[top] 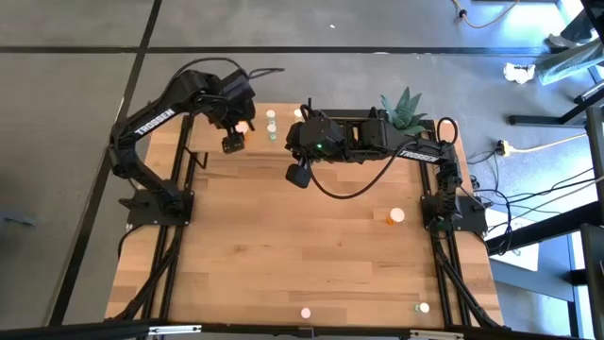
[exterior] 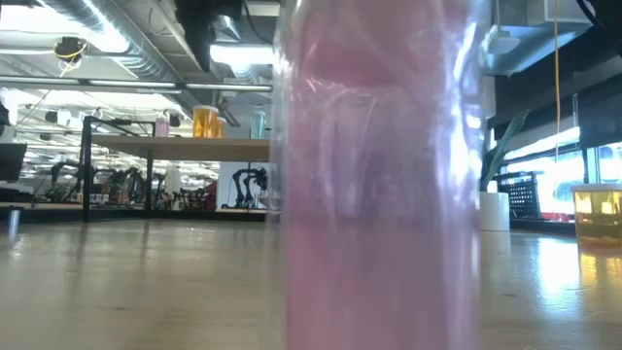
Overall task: Pick and place medicine bottles onto shelf by color
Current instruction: Put the bottom orange pill bottle on the shelf aligned with the other orange pill bottle, then adjust the blue pill bottle on the shelf
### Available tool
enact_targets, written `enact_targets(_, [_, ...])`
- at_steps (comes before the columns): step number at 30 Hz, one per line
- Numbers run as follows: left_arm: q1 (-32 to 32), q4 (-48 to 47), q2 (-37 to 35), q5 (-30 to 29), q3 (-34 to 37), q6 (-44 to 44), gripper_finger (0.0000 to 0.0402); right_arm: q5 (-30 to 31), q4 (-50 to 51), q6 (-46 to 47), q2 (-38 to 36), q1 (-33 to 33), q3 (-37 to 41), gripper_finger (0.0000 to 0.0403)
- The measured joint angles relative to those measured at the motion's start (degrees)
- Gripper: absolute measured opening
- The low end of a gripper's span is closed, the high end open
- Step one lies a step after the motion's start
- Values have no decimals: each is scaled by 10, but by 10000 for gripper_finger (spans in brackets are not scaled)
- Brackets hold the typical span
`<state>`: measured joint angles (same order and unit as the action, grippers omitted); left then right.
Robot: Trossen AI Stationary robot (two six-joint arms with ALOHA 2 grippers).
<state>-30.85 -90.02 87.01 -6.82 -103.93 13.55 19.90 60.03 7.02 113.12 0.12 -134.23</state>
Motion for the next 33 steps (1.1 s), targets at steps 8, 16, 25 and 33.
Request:
enact_targets(8, [3, 9, -24, 58, 105, -7, 315, 0, 0, 0, 0, 0, 0, 20])
enact_targets(16, [1, 78, -23, 42, 164, 40, 315, 0, 0, 0, 0, 0, 0, 20])
enact_targets(25, [-22, 112, -23, 3, 179, 51, 315, 0, 0, 0, 0, 0, 0, 20])
enact_targets(33, [-18, 104, -23, 24, 180, 34, 315, 0, 0, 0, 0, 0, 0, 20])
